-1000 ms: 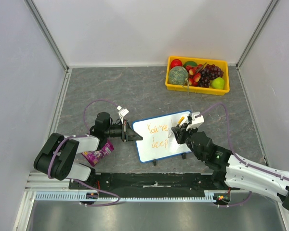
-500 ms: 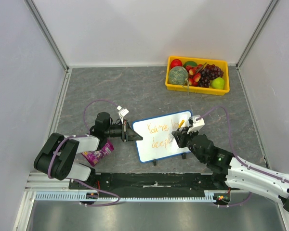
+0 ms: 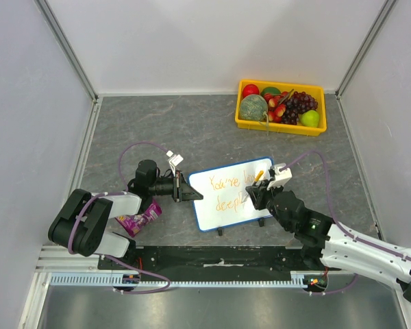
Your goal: Write a sentence on the whiteboard
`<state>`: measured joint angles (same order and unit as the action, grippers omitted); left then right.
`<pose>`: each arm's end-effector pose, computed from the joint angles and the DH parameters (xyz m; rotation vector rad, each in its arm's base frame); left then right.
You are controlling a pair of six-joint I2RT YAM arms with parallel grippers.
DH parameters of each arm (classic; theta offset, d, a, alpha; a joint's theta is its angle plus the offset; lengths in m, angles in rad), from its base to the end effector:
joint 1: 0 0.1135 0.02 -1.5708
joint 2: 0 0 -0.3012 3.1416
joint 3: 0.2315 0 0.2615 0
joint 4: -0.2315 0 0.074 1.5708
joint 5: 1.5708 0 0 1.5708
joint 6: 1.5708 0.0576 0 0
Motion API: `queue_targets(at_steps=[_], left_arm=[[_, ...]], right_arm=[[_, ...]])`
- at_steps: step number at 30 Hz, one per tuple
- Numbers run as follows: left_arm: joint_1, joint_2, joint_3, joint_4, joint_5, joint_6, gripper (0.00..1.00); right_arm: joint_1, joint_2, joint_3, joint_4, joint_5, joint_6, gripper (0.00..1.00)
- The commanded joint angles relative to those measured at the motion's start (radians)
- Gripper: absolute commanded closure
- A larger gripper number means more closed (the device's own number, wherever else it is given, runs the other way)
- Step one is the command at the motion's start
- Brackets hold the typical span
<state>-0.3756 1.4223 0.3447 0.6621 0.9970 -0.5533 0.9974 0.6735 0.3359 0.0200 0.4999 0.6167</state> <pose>0.2103 -0.1349 0.1731 0.5304 2.0592 -1.5604 0.1116 0.1219 0.2348 -0.0144 1.8991 0.6467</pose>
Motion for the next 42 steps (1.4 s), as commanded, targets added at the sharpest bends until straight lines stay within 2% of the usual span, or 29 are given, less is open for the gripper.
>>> queue_targets(at_steps=[1,10,19,33,42], left_arm=[[-0.003,0.023,-0.006,-0.048,-0.06,0.085,0.98],[-0.005,0.024,-0.006,-0.047,-0.06,0.085,0.98],[-0.005,0.024,-0.006,-0.048,-0.06,0.085,0.98],[-0.005,0.024,-0.004,-0.047,-0.06,0.087,0.98],[-0.005,0.024,-0.006,-0.048,-0.058,0.085,0.98]], right_arm=[[-0.006,-0.003,0.067,-0.017,0.054,-0.034,1.0],[-0.006,0.001,0.098,-0.018,0.08,-0.052,1.0],[-0.009,0.029,0.051,-0.002,0.086,-0.034,1.0],[-0.011,-0.077,-0.035,-0.109,0.068,0.035,1.0],[-0.011,-0.097,0.049,-0.101,0.08,0.003,1.0]])
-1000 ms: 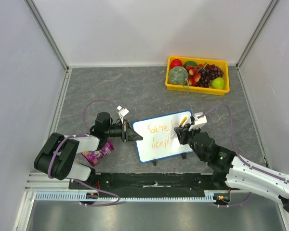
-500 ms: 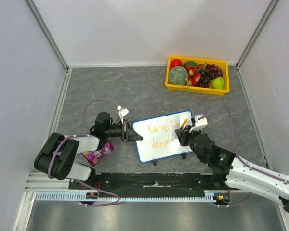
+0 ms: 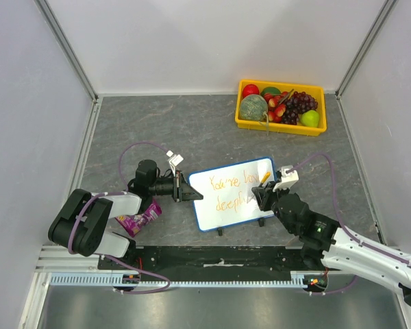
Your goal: Write a sentence on the whiteboard
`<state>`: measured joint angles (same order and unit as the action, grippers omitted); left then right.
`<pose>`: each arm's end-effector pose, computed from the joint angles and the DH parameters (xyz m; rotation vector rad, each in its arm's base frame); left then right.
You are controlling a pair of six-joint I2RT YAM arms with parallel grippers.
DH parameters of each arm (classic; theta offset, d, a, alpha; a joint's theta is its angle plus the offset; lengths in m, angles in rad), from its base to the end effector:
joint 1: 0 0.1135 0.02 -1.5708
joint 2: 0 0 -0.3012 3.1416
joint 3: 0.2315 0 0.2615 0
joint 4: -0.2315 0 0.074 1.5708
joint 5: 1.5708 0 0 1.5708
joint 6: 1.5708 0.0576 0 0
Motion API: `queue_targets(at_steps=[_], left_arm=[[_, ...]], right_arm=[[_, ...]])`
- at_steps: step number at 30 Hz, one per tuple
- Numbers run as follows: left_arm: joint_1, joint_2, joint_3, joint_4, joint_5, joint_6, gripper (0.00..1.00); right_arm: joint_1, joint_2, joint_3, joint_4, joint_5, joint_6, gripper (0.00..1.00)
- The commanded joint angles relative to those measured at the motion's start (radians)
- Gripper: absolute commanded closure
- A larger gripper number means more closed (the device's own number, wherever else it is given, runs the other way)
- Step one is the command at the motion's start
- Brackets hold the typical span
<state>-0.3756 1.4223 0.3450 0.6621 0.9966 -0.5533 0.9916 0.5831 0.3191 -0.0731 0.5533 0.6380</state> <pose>0.2104 -0.1349 0.1732 0.5303 2.0589 -1.5600 0.1053 0.1056 0.2302 0.0416 1.8991 0.5981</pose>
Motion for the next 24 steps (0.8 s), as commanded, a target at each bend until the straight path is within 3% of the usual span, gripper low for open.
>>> queue_targets(at_steps=[1,11,24], left_arm=[[-0.003,0.026,-0.006,-0.047,-0.059,0.087,0.98],[-0.005,0.024,-0.006,-0.047,-0.059,0.085,0.98],[-0.003,0.026,-0.005,-0.048,-0.059,0.085,0.98]], right_arm=[[-0.005,-0.005,0.075,-0.004,0.03,-0.023,1.0],[-0.007,0.061,0.109,0.042,0.074,-0.07,1.0],[-0.013,0.057,0.026,0.03,0.047,-0.024,1.0]])
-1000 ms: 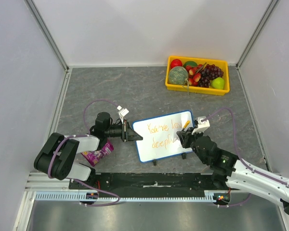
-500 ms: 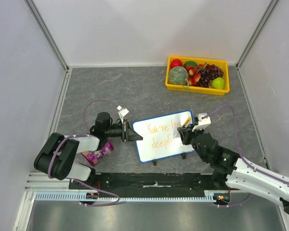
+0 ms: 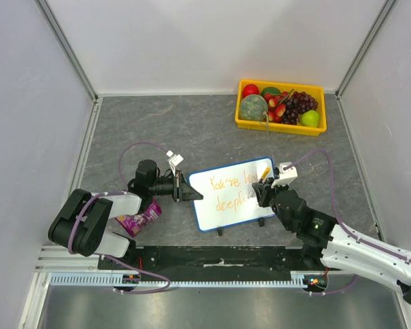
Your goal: Write a sentence on the whiteboard
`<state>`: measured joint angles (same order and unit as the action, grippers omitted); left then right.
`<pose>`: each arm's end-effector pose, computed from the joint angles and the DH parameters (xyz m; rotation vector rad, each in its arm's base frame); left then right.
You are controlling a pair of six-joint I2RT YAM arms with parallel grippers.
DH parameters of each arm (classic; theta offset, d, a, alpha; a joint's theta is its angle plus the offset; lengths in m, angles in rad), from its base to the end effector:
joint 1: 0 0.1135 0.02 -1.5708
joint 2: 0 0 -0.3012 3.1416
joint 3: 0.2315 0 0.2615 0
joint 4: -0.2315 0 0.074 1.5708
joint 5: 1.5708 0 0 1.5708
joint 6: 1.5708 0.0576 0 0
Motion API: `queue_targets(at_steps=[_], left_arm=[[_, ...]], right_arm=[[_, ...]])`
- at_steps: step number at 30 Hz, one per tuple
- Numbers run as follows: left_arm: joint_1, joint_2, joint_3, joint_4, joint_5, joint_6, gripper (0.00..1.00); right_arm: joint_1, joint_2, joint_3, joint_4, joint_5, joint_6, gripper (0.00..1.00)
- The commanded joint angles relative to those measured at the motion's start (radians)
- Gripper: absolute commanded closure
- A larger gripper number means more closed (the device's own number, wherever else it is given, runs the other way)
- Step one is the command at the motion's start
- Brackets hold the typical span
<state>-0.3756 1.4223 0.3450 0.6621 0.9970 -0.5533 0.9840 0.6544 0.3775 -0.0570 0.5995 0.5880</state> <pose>0.2103 -0.1349 0.1732 0.5306 2.0589 -1.5604 0.1140 0.1128 0.2451 0.0347 1.8771 0.5227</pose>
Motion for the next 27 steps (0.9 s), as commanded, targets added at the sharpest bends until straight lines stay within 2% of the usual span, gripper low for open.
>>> queue_targets(at_steps=[1,15,27], left_arm=[[-0.005,0.027,-0.005,-0.048,-0.06,0.085,0.98],[-0.005,0.027,-0.003,-0.047,-0.06,0.085,0.98],[-0.005,0.03,-0.001,-0.048,-0.057,0.085,0.98]], right_arm=[[-0.005,-0.019,-0.04,0.01,-0.003,0.03,1.0],[-0.005,-0.062,-0.103,-0.024,-0.066,0.062,1.0],[-0.005,-0.094,-0.02,-0.018,-0.147,0.016,1.0]])
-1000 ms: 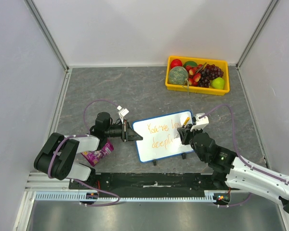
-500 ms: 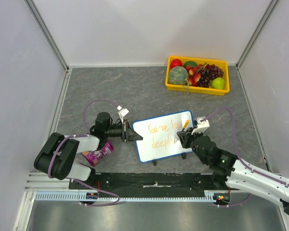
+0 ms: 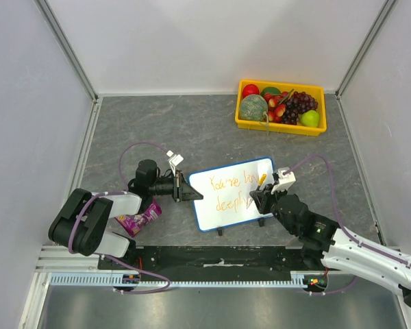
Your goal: Write a sentence on the whiteboard
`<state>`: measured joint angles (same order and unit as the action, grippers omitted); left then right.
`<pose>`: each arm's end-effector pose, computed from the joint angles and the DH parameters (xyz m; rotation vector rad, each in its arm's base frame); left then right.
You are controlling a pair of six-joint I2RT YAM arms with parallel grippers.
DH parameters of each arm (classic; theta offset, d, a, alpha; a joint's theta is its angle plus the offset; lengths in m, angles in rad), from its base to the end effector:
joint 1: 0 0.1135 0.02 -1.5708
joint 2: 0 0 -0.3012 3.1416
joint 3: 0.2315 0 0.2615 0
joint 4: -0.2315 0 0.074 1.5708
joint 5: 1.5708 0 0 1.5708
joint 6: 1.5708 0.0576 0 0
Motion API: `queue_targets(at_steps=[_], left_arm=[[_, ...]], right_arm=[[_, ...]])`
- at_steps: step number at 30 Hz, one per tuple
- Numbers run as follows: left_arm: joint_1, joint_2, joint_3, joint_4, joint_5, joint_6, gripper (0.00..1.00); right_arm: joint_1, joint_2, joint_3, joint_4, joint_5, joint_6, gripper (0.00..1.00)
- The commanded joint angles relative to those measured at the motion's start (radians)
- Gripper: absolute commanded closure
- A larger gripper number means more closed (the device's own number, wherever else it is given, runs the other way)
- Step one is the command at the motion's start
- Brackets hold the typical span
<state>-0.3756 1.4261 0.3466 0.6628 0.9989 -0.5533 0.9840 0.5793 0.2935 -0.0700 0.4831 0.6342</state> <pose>0.2108 -0.1352 0.1729 0.5313 2.0600 -1.5625 0.1033 0.1070 0.2207 -0.0102 1.9353 0.6354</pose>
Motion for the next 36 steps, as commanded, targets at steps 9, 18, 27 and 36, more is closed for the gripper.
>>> queue_targets(at_steps=[9,18,27,36], left_arm=[[-0.005,0.027,-0.004,-0.049,-0.06,0.085,0.98],[-0.005,0.025,-0.004,-0.049,-0.06,0.085,0.98],[-0.005,0.025,-0.004,-0.049,-0.062,0.085,0.98],[-0.005,0.025,-0.006,-0.048,-0.062,0.085,0.98]], right_arm=[[-0.005,-0.052,0.108,-0.034,0.044,-0.074,1.0],[-0.005,-0.036,0.085,-0.033,0.126,-0.087,1.0],[-0.005,-0.024,0.019,0.018,0.15,-0.074,1.0],[-0.005,-0.058,-0.01,0.018,0.172,-0.067,1.0]])
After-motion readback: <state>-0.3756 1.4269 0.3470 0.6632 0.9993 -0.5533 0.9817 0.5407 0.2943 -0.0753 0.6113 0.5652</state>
